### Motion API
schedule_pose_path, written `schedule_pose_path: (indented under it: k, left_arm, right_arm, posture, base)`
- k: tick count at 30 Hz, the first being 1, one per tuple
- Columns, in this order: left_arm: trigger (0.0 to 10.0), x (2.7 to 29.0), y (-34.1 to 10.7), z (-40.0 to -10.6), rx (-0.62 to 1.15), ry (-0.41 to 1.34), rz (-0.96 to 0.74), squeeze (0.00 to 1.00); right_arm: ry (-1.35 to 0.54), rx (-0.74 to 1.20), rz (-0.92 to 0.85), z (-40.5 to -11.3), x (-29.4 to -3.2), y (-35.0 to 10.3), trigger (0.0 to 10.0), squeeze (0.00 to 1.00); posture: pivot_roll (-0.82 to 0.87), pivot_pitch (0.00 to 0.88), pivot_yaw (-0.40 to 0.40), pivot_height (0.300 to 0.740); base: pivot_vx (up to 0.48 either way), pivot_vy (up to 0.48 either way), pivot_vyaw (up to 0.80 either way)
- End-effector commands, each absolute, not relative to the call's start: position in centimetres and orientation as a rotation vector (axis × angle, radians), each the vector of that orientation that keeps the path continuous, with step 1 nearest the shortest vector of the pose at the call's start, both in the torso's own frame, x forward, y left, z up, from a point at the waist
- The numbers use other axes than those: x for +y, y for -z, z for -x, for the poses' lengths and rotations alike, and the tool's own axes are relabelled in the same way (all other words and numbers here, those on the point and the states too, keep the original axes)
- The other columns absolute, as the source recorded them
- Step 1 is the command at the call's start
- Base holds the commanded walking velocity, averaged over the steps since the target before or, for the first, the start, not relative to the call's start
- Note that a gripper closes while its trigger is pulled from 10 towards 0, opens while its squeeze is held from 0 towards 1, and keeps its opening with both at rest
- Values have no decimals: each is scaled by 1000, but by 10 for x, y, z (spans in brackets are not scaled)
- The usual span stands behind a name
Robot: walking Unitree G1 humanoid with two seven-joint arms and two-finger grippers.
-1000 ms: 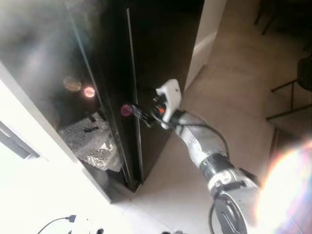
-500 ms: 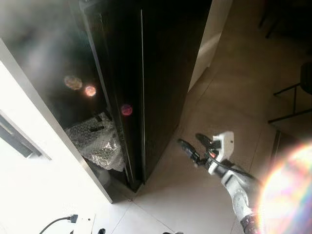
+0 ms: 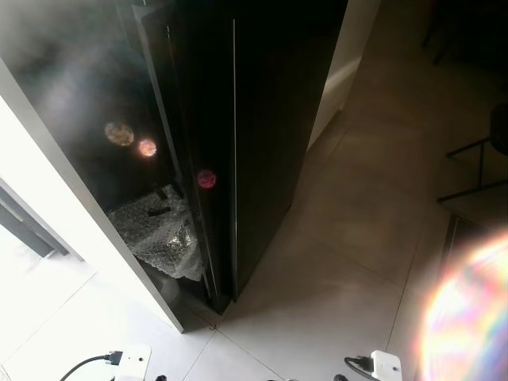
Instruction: Restocking fridge
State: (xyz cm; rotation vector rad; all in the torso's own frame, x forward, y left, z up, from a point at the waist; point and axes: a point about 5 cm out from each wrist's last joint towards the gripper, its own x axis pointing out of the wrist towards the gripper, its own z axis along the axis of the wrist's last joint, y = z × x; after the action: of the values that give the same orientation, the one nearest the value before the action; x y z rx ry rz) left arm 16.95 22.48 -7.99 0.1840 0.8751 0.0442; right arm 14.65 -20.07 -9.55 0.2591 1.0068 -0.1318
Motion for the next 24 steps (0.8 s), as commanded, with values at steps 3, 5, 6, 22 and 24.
schedule_pose_path:
  k: [3,5,6,22,24]
  left_arm:
    - [10000,227,85,-158,928,-10,-217,0]
    - [10000,226,86,-157,932,2,-229,0]
    - [10000,226,86,-157,933,2,-228,0]
    - [10000,225,85,-158,932,12,-235,0]
    - [10000,224,85,-159,929,10,-232,0]
  right_arm:
    - [112,966,-300,-154,-187,94,10000,0]
    - [119,960,-301,-156,-183,94,10000,0]
    - [126,956,-302,-157,-183,94,10000,0]
    - [160,945,-315,-159,-186,94,10000,0]
    - [170,949,-319,-157,-188,94,10000,0]
  posture:
    - [23,100,-28,740]
    - [23,95,-28,740]
    - [24,90,-28,740]
    - [28,109,-31,740]
    - [29,110,-31,740]
  base:
    - [0,0,0]
    - [0,0,0]
    - [0,-251,0]
    - [0,-337,-116]
    - [0,-371,-725]
